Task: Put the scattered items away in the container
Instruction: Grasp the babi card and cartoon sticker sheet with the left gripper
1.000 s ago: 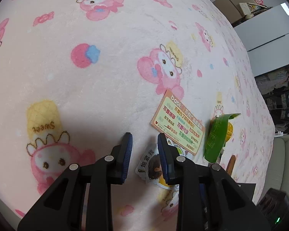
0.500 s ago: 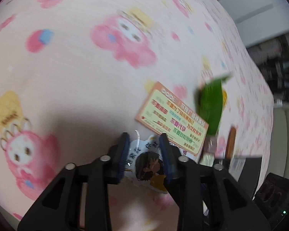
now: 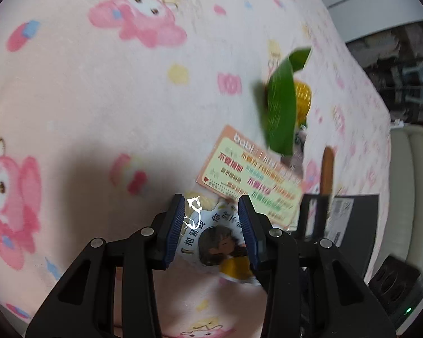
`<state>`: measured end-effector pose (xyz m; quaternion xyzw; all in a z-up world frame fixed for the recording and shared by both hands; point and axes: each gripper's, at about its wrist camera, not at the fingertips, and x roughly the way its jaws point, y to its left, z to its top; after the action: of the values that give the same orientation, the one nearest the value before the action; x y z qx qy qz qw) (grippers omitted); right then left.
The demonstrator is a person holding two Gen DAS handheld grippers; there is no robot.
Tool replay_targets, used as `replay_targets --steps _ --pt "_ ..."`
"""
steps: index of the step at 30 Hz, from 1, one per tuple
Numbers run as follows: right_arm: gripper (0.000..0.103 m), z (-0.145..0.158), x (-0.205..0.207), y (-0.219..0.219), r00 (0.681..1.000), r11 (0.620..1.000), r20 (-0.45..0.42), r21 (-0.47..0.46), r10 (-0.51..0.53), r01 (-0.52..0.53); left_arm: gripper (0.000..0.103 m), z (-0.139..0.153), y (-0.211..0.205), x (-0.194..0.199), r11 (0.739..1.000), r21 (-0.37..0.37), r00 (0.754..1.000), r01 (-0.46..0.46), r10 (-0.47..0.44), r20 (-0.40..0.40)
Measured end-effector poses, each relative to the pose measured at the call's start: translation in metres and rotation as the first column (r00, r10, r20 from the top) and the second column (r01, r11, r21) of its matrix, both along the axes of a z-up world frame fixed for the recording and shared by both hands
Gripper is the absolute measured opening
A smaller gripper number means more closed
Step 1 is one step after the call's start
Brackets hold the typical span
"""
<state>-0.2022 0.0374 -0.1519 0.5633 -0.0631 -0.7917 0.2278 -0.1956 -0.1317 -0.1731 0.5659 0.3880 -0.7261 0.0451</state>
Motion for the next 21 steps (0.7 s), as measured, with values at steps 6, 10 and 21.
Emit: replay_targets --steps 6,10,21 --pt "0.046 -0.016 -0.001 -0.013 0.999 1.000 0.023 0.006 0.029 -0.029 0.039 -0.011 -0.005 -0.001 0.998 0.058 0.999 -0.029 0.028 0.019" --pt "0.044 -0.007 0.006 -0.013 0.999 0.999 0.013 -0.024 0.042 -0.042 0.039 -0.008 0.006 -0.002 0.996 0.079 0.999 0.032 -0.033 0.005" --pt "0.043 0.031 0.043 0.013 0.998 0.999 -0.055 -0.012 0.038 -0.038 0.039 0.022 0.022 0.023 0.998 0.011 0.997 0.054 -0.053 -0.058"
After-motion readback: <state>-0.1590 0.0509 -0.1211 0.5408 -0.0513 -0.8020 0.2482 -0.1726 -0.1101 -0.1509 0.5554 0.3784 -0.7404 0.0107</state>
